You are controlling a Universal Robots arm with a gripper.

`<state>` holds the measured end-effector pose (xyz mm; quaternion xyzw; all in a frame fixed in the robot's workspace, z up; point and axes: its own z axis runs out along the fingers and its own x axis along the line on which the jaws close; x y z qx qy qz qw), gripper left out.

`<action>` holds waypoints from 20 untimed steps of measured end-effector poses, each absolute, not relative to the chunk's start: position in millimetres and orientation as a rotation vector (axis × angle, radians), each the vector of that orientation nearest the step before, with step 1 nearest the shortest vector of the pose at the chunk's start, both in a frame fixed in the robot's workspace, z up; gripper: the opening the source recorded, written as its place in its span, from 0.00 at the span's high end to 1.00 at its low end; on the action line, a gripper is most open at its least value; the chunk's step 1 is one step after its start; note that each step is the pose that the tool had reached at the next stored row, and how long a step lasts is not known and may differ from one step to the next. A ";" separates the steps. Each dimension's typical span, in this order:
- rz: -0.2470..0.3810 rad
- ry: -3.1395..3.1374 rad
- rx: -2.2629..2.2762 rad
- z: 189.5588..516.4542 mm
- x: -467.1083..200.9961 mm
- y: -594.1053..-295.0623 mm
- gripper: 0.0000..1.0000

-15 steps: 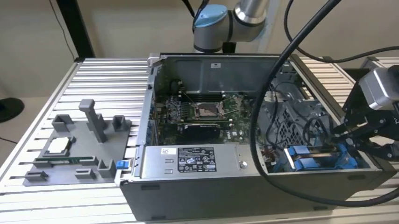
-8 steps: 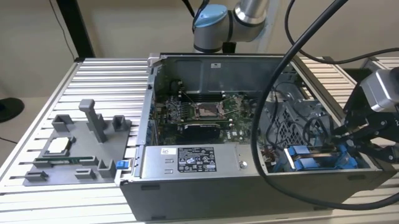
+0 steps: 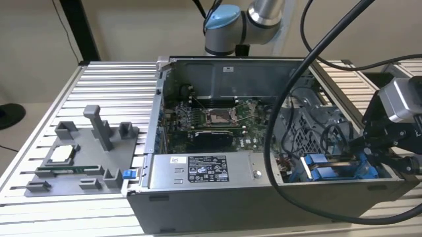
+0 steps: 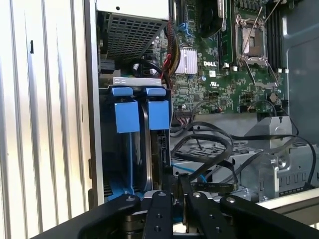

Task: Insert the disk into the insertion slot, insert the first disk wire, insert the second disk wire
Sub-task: 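Insert the second disk wire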

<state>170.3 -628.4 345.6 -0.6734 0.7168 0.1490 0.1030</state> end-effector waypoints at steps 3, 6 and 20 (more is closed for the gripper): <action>0.440 2.115 -1.987 345.5 170.3 -628.4 1.00; 0.441 2.114 -1.986 346.8 169.5 -628.4 1.00; 0.365 2.160 -2.027 350.7 138.5 -628.0 1.00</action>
